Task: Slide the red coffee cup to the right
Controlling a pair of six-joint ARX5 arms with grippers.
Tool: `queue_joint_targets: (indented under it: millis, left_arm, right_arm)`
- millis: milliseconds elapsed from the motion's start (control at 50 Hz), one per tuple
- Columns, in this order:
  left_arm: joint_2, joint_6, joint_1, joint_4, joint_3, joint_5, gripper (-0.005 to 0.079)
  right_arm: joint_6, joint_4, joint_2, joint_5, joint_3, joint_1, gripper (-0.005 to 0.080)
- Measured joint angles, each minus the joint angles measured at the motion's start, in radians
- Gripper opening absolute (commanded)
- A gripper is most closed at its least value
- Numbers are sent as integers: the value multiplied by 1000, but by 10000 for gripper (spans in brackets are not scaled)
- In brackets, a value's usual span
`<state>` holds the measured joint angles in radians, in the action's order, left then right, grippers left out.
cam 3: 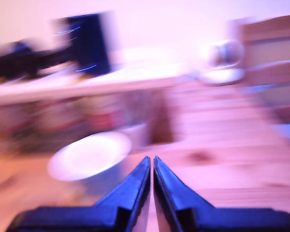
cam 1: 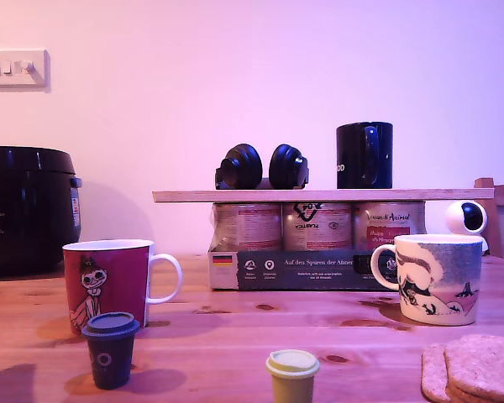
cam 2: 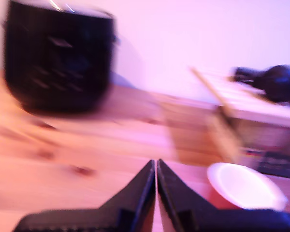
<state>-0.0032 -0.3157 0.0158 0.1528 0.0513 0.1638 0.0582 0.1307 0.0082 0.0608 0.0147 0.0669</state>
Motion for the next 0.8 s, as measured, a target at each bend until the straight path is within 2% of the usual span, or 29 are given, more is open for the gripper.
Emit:
queue_joint_targets:
  millis: [60,160,360,400,560,800]
  left_arm:
    - [0,-21,0,4,0,24,-19]
    - [0,-23,0,16,0,38,-19]
    - [0,-59,0,72,0,72,-19]
    - [1,-96,0,91,0,79,-19]
    - [30,-166,0,113,0,114,-19]
    - [153,-202,0,114,0,138,-19]
  right_arm:
    - [-10,34,0,108,0,0,-12]
    - [-23,52,0,216,1,3,-12]
    - [-64,103,0,372,19,15,-12]
    - [-72,113,0,405,22,19,-12]
    - [-84,126,0,585,28,32,-12]
    - [-110,126,0,613,28,40,-12]
